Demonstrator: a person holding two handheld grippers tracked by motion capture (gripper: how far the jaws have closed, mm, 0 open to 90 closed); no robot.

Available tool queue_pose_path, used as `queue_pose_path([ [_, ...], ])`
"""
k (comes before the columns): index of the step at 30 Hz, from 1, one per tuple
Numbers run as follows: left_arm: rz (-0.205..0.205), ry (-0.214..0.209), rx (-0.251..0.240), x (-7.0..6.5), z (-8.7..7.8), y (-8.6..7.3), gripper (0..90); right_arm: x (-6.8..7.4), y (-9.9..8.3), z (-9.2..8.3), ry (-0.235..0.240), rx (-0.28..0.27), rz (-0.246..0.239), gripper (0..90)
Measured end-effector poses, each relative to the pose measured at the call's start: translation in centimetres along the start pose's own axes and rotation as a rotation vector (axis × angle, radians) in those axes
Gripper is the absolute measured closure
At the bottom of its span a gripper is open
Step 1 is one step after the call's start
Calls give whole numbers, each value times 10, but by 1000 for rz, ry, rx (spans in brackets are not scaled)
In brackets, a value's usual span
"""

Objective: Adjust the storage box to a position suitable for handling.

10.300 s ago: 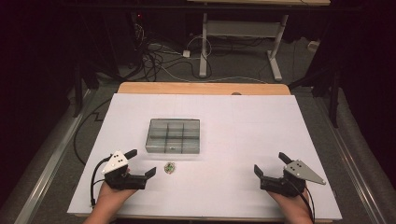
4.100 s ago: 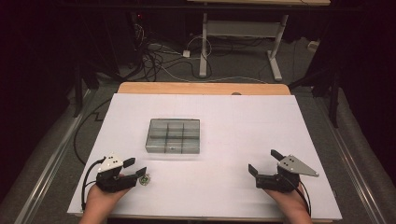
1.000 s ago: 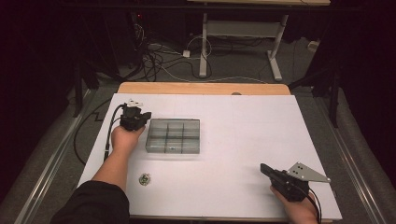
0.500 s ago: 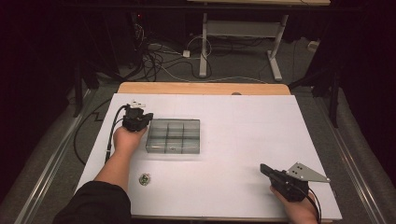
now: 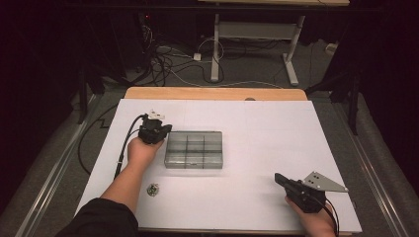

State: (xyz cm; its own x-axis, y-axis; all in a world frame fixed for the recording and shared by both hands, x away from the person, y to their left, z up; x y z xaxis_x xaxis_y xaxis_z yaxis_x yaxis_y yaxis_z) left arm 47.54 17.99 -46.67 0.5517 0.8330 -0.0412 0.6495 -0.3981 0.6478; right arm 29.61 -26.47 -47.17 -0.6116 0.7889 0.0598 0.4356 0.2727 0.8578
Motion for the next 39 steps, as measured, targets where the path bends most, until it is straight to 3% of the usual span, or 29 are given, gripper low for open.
queue_pose_path([
  [5,44,-21,-4,-25,2,0,876,1,1,-1,1,-6,-2,900],
  [9,29,-45,-19,-41,2,-5,876,1,1,0,-1,-3,3,900],
  [12,3,-54,-21,-46,0,-9,876,2,0,0,-1,-1,8,900],
  [26,21,-84,-11,-70,-16,-28,875,1,2,-1,7,-9,4,900],
  [36,94,-55,7,-100,-29,-44,875,2,5,2,14,8,22,900],
  [39,61,-76,-10,-99,-29,-46,874,4,7,3,17,11,24,900],
])
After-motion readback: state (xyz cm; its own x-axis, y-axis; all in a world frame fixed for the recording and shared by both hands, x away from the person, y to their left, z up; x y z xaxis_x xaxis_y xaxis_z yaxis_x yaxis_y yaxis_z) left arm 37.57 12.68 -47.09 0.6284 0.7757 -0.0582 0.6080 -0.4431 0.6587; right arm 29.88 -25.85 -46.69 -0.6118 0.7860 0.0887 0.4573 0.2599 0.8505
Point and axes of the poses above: each handheld gripper's, and its own axes: z roughly forward along the jaws, y roughly out of its top, x roughly to its left, the point moved 2 cm from there along z, roughly forward along the jaws, and after that the axes turned 7 degrees about x, right-handed, at the moved point
